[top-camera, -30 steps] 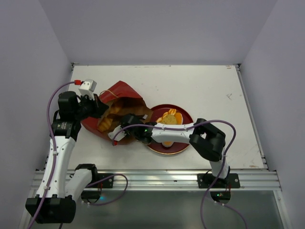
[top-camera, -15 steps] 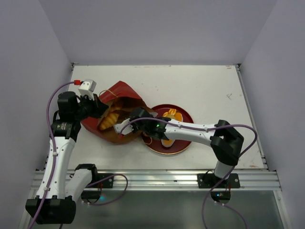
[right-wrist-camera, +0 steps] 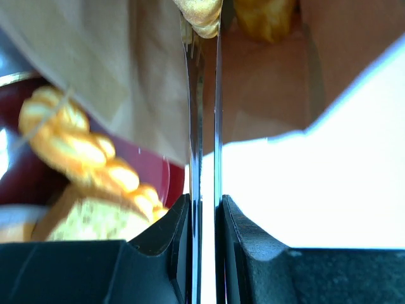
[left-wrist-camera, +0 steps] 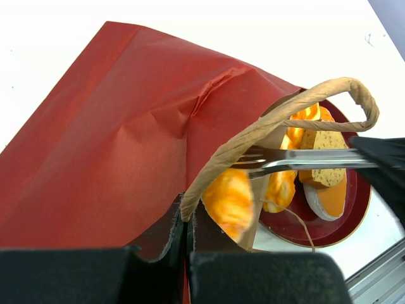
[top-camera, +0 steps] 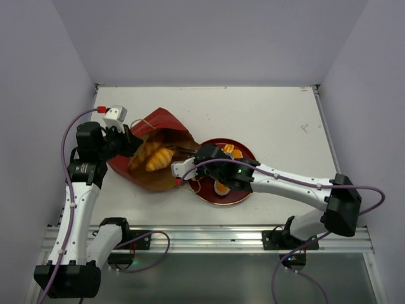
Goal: Take the fake bread out of the paper bag
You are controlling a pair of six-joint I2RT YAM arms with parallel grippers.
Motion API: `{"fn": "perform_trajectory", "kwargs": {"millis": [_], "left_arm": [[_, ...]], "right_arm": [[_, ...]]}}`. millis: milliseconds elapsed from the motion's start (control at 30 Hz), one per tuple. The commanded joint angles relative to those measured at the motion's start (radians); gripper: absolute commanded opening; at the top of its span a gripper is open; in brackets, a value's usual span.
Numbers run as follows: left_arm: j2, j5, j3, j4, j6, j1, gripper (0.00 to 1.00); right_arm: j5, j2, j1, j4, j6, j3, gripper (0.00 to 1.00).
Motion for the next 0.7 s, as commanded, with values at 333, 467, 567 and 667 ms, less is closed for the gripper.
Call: {"fn": "perform_trajectory", "kwargs": {"millis": [333,467,567,667], "left_arm": [[0.011,-0.066,0.056,-0.003,0.013,0.008,0.00],[0.017,-0.095,0.070,-0.006,0.001,0.008,0.00],[0.022,-0.123,0.082,-0.006,-0.008,0.008,0.00],[0.026,-0.170,0.093,-0.008,-0.016,0.008,0.00]], "right_arm": [[-0.077,-0.373,-0.037,-0.399,0.159,-0.004,0.00],[-0.117,-0.465,-0.117,-0.477,0.151,-0.018,0.00],[-0.121,-0.544,-0.189,-0.517,0.142,-0.056,0.00],[-0.129,-0.614,-0.258,-0.555,0.142,-0.088,0.00]]}}
